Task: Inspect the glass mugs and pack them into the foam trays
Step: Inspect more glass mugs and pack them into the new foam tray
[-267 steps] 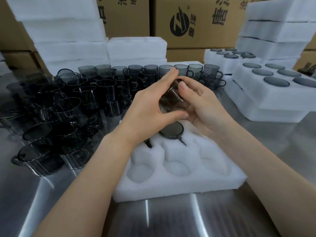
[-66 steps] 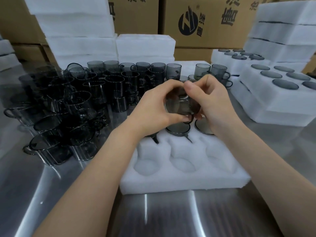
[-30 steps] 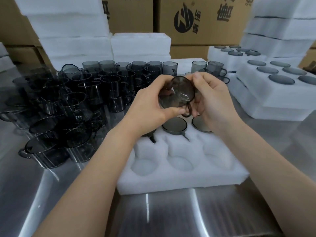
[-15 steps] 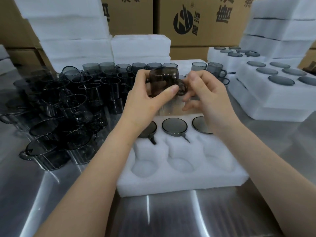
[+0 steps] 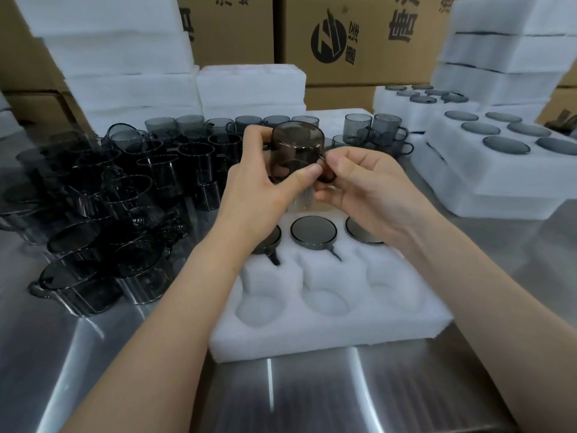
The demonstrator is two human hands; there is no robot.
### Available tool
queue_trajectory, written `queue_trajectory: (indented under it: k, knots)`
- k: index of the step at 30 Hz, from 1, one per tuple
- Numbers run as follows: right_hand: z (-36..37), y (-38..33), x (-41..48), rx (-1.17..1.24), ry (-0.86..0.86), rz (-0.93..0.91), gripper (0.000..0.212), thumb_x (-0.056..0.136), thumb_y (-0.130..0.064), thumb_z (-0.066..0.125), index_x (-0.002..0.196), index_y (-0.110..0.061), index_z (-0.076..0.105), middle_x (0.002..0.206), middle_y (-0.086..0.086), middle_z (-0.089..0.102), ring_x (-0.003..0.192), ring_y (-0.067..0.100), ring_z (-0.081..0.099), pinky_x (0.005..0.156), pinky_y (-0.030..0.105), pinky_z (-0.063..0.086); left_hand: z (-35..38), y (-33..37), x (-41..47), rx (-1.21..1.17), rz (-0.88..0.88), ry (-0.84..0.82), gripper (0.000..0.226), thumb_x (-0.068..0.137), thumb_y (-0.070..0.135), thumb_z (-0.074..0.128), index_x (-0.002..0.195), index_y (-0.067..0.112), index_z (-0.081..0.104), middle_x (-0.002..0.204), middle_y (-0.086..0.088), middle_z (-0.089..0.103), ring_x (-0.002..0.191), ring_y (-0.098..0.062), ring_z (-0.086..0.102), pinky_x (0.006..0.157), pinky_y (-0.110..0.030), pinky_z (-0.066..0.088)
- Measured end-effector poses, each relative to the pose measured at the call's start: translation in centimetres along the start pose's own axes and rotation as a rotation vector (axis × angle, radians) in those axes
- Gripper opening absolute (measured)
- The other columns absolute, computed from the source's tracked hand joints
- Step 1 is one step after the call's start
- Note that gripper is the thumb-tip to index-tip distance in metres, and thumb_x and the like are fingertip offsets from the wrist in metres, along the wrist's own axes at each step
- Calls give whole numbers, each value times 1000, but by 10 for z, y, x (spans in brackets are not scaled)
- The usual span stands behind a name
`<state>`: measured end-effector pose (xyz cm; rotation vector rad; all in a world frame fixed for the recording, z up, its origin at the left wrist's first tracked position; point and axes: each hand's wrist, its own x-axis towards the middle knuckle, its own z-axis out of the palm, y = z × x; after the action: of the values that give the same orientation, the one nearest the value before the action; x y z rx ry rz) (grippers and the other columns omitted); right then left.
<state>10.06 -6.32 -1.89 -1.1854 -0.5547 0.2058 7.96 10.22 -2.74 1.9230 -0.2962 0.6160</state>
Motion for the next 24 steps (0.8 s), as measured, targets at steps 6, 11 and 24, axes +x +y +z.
queue_trajectory:
  k: [6,11,24]
  knots:
    - [2,1,-1,-95,-35,-167,17,82,-6,61,98,-2,65,84,1,64,70,13,59,65,25,54,-1,1,-1,-99,-18,11,50,74,62,60,106,27,45,97,17,70,95,-2,67,85,-25,52]
    - [4,0,-5,-305,-23,-315,30,88,11,57,107,-10,68,84,2,51,62,13,59,59,27,57,1,1,0,-253,-84,-91,33,87,52,58,97,23,46,103,-7,72,88,-20,73,74,-23,53]
    - [3,3,2,-361,159,-78,50,89,-42,54,44,-21,57,49,-5,48,47,15,41,54,27,37,3,-3,0,-161,15,-180,45,78,43,68,114,28,47,101,19,67,103,-5,64,94,-31,51]
